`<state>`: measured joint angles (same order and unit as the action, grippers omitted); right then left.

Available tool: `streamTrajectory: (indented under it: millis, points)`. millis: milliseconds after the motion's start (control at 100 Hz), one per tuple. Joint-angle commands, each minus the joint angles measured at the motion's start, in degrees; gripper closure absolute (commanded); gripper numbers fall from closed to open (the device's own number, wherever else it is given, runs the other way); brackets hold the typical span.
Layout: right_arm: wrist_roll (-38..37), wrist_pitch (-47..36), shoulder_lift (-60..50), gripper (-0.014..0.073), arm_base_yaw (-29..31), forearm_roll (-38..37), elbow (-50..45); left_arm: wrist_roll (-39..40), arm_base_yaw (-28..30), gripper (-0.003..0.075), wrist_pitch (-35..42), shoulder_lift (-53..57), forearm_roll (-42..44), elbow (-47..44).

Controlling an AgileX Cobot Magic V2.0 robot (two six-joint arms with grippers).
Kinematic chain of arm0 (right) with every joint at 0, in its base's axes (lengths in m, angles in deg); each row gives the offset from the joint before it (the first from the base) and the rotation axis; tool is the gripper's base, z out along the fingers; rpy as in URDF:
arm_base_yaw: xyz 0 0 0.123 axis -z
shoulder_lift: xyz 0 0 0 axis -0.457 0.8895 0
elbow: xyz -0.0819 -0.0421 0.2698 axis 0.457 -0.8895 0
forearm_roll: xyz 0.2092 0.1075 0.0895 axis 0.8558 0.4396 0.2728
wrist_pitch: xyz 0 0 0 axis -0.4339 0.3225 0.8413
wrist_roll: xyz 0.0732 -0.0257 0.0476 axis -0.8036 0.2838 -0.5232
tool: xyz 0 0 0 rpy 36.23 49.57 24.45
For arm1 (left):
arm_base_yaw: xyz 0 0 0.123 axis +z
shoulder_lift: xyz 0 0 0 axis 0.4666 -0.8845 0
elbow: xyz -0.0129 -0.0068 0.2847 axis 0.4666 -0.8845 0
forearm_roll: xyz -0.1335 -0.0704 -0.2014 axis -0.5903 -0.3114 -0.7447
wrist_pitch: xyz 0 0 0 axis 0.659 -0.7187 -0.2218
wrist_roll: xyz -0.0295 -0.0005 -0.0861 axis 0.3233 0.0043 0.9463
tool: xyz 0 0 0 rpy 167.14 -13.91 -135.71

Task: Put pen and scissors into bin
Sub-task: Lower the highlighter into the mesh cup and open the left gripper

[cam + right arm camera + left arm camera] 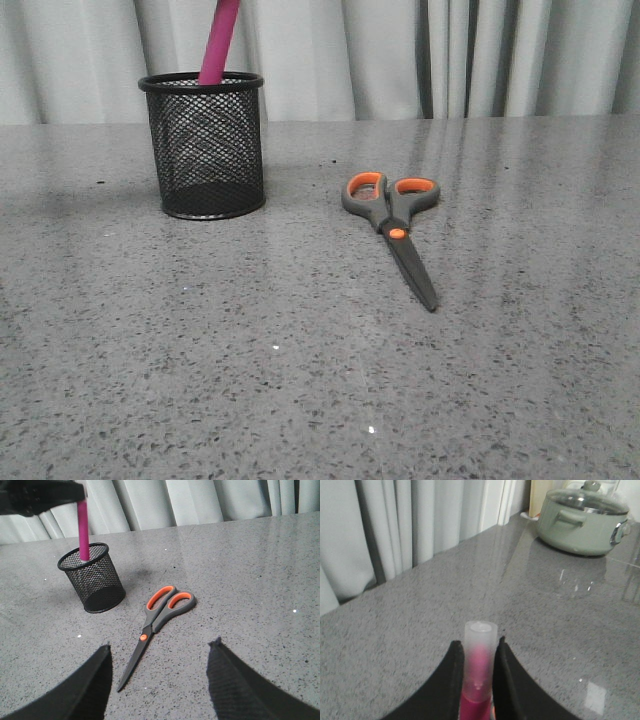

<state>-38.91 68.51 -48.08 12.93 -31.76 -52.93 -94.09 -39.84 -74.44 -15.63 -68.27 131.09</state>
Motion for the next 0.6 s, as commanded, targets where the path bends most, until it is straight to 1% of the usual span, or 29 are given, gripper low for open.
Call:
streamTrajectory:
  millis: [0,140,170,210,240,280,290,310,360,380,410,430,460,520,590]
  points:
    - [0.70,-4.04,1.26,0.0214,-0.08,0.74,1.43,-0.25,0.35,0.0739,-1.02,0.89,-4.04,1.69]
    - [0.70,-4.04,1.26,0.0214,-0.08,0.74,1.43,-0.14,0.35,0.0737,-1.12,-0.29,-3.60,1.69]
    - [0.70,-4.04,1.26,0.0214,-0.08,0.74,1.43,-0.14,0.35,0.0731,-1.23,-0.37,-3.33,1.69]
    - [0.70,-4.04,1.26,0.0214,-0.08,0.74,1.43,-0.14,0.35,0.0703,-1.23,-0.37,-2.80,1.69]
    - [0.70,-4.04,1.26,0.0214,-0.08,0.74,1.43,-0.14,0.35,0.0669,-1.23,-0.37,-2.69,1.69]
    - [0.70,-4.04,1.26,0.0214,-0.08,0.74,1.43,-0.14,0.44,0.0594,-1.23,-0.37,-2.69,1.69]
    - [0.70,-4.04,1.26,0.0214,-0.08,0.74,1.43,-0.14,0.49,0.0564,-1.23,-0.37,-2.69,1.69]
    - [0.70,-4.04,1.26,0.0214,-0.08,0.74,1.43,-0.14,0.61,0.0531,-1.53,-0.37,-2.69,1.69]
    - [0.70,-4.04,1.26,0.0214,-0.08,0.74,1.43,-0.14,0.90,0.0393,-2.36,-0.37,-2.69,1.69]
    - [0.70,-4.24,1.26,0.0214,-0.08,0.86,1.57,-0.02,0.93,0.0360,-2.80,-0.37,-2.69,1.69]
    - [0.70,-4.58,1.26,0.0214,-0.08,0.99,1.83,0.07,1.04,0.0289,-3.72,-0.37,-2.69,1.69]
    - [0.70,-4.69,1.26,0.0214,-0.08,1.11,2.07,0.07,1.38,0.0258,-4.32,-0.37,-2.69,1.69]
    - [0.70,-4.98,1.26,0.0214,-0.08,1.11,2.86,0.07,1.69,0.0233,-6.12,-0.23,-2.69,1.69]
    - [1.43,-5.11,1.64,0.0214,-0.11,1.11,4.83,0.07,2.77,0.0240,-9.59,0.34,-2.96,1.69]
    - [3.73,-4.95,2.28,0.0214,-0.11,1.20,8.34,0.09,4.21,0.0318,-15.72,1.69,-2.96,1.79]
